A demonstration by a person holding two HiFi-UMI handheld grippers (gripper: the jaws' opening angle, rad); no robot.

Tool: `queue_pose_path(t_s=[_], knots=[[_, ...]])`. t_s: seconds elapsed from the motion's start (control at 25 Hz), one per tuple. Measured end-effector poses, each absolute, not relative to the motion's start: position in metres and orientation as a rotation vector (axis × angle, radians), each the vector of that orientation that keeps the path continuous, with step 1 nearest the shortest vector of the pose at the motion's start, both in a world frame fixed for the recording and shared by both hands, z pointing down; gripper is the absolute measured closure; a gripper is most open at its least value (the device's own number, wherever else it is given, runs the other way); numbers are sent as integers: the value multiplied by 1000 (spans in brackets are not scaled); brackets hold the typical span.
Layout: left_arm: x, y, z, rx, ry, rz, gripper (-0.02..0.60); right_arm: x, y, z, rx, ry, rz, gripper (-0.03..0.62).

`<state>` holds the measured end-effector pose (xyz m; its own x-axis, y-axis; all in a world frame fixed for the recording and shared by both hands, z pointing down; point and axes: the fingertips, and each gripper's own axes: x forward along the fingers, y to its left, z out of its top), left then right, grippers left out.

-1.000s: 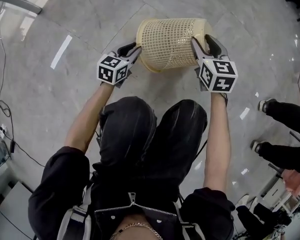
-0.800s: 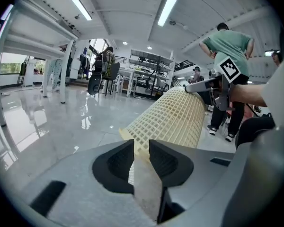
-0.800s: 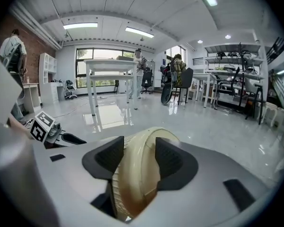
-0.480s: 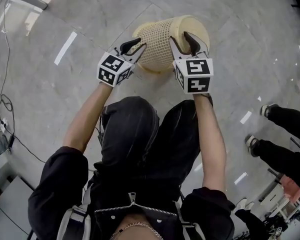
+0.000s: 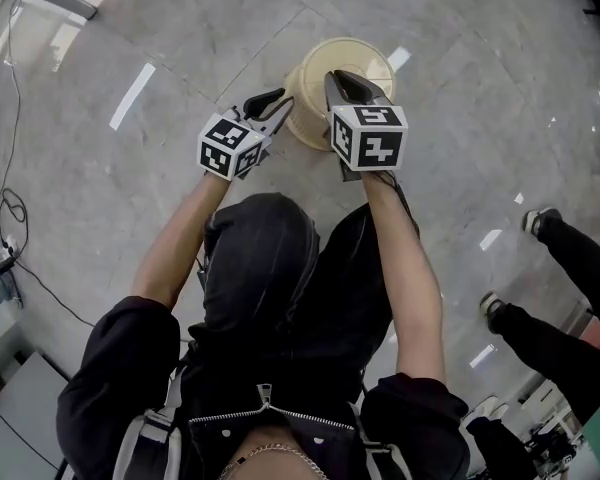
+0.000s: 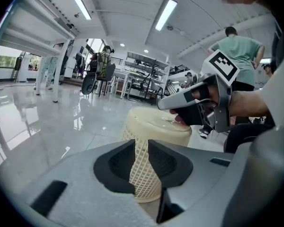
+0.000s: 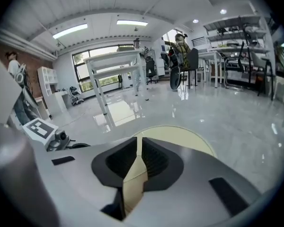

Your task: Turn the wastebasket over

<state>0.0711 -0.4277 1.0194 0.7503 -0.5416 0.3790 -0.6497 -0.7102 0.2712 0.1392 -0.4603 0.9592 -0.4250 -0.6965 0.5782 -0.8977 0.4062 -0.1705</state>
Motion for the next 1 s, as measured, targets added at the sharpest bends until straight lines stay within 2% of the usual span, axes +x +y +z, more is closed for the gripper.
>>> queue_pose_path(t_s=[0.48, 0.64, 1.0], knots=[[64, -436, 996, 2618, -938, 351, 504, 144, -457, 953, 1372, -2251, 543, 556], [60, -443, 973, 2658, -980, 293, 577, 155, -457, 941, 1404, -2268, 516, 556], [76, -443, 934, 2695, -942, 244, 578, 181, -453, 907, 1520, -2283, 451, 577]])
